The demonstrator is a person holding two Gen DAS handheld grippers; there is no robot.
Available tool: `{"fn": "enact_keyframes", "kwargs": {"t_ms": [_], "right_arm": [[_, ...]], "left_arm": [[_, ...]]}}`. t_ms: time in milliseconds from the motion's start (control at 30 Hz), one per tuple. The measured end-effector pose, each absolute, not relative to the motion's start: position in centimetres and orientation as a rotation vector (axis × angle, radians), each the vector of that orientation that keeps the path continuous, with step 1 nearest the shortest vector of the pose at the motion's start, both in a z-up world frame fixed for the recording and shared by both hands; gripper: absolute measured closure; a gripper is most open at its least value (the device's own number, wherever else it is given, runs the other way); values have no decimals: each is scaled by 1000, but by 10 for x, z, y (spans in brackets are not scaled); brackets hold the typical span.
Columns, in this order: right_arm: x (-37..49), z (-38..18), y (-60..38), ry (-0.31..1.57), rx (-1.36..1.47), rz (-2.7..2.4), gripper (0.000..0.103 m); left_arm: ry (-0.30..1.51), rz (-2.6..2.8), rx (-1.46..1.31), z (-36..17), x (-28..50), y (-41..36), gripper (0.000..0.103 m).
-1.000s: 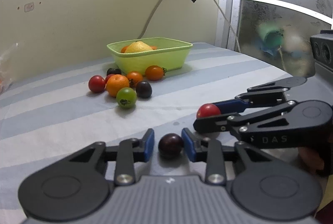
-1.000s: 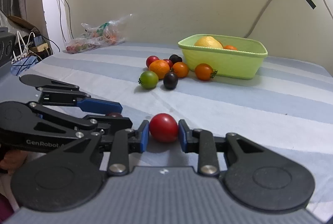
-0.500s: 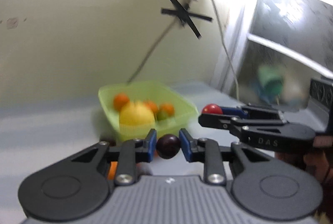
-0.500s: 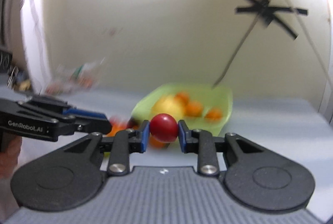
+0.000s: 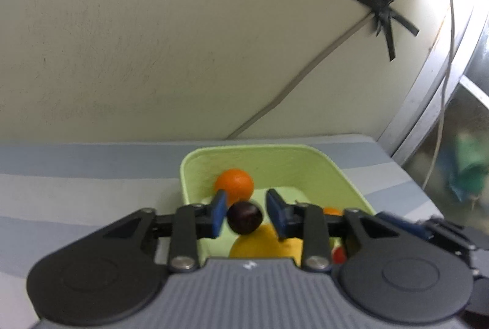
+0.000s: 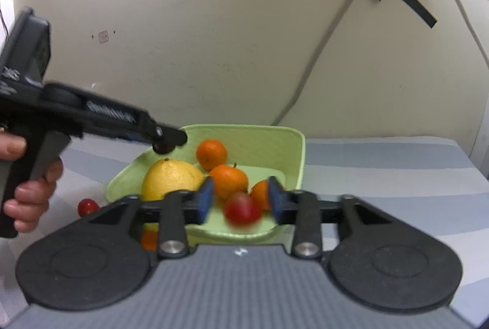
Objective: Organize fruits
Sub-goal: 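Carry both tomatoes over the basket and open both grippers, then grasp a green tomato with the left gripper while the right grasps a dark purple tomato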
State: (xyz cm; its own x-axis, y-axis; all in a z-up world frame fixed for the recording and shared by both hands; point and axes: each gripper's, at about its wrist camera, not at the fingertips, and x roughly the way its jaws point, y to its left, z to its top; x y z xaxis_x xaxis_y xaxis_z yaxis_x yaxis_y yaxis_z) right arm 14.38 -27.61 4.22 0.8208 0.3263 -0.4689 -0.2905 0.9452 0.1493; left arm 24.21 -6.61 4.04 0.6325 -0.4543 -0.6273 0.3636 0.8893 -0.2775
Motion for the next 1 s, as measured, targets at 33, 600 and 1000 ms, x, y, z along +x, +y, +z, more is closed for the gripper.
{"fn": "enact_keyframes", "kwargs": {"t_ms": [33, 600, 1000], "right_arm": [[141, 45, -277, 502, 83, 332, 53], [67, 37, -223, 575, 116, 519, 64], [84, 26, -195, 655, 163, 545, 64]], "left_arm": [[747, -467, -125, 41, 241, -69, 61], [588, -504, -110, 29, 72, 21, 59], [612, -535, 81, -4, 53, -18, 52]]}}
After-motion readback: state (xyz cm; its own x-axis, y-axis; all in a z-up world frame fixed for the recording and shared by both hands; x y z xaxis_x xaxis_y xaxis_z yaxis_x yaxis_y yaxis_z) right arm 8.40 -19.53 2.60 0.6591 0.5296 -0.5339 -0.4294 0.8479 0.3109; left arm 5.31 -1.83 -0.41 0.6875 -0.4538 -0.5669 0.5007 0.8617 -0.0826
